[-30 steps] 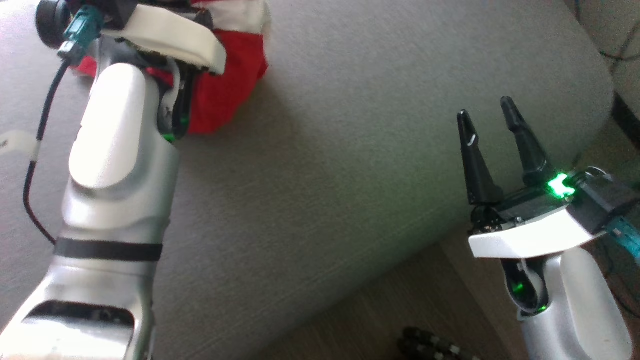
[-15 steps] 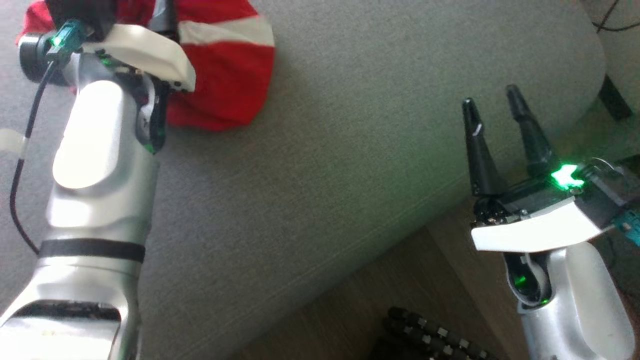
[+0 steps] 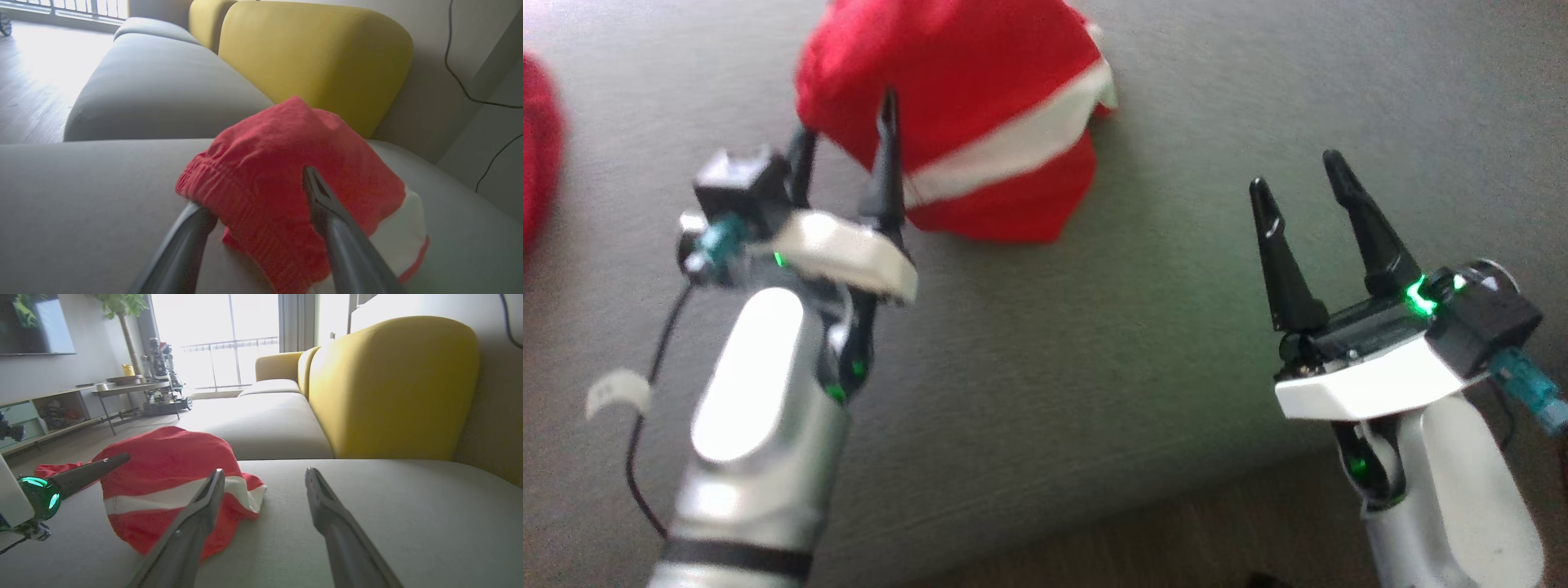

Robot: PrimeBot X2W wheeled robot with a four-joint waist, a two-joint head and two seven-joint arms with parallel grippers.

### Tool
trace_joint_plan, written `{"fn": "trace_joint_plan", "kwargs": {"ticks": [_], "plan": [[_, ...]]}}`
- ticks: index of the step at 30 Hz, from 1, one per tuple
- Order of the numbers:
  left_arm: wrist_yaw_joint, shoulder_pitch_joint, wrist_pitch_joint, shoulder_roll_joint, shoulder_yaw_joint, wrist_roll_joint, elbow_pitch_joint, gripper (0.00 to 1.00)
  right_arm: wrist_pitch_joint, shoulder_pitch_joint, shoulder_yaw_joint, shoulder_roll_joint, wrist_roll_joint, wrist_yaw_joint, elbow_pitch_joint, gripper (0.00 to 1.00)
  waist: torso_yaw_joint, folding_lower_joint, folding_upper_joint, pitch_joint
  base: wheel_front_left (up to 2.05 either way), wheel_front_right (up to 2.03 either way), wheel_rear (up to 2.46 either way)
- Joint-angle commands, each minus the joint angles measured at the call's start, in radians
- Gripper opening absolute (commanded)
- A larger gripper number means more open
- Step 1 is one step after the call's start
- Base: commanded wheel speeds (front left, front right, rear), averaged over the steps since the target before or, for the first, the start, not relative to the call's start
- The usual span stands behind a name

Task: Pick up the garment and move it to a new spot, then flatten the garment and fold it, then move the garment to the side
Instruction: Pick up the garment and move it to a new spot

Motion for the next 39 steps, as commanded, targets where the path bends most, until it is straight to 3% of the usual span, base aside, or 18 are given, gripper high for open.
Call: {"fn": "trace_joint_plan", "kwargs": {"ticks": [1,5,10,17,31,39], "plan": [[0.007,-0.012,-0.005,0.012,0.016,-0.013,-0.049,1.00,-0.006,0.017,0.019,-0.006,-0.008,0.000,-0.026,1.00,0.110,0.0000,0.0000,-0.085,0.00,0.00,0.00],[0.036,0.099,-0.005,0.012,-0.002,-0.056,-0.121,1.00,-0.006,0.043,0.023,-0.006,-0.028,0.000,-0.015,1.00,0.183,0.0000,0.0000,-0.140,0.00,0.00,0.00],[0.063,0.253,-0.005,0.012,0.002,-0.073,-0.182,1.00,-0.006,0.073,0.032,-0.006,-0.032,0.000,-0.003,1.00,0.224,0.0000,0.0000,-0.191,0.00,0.00,0.00],[0.071,0.408,-0.003,0.021,0.016,-0.106,-0.183,1.00,-0.006,0.093,0.032,-0.006,-0.032,0.000,-0.003,1.00,0.222,0.0000,0.0000,-0.218,0.00,0.00,0.00],[0.115,0.672,-0.005,0.013,0.121,-0.045,-0.477,1.00,-0.006,0.207,-0.025,-0.006,-0.057,0.000,0.019,1.00,0.231,0.0000,0.0000,-0.315,0.00,0.00,0.00],[0.139,0.748,-0.005,0.012,0.133,0.036,-0.556,1.00,-0.006,0.247,-0.035,-0.006,-0.072,0.000,0.029,1.00,0.231,0.0000,0.0000,-0.345,0.00,0.00,0.00]]}}
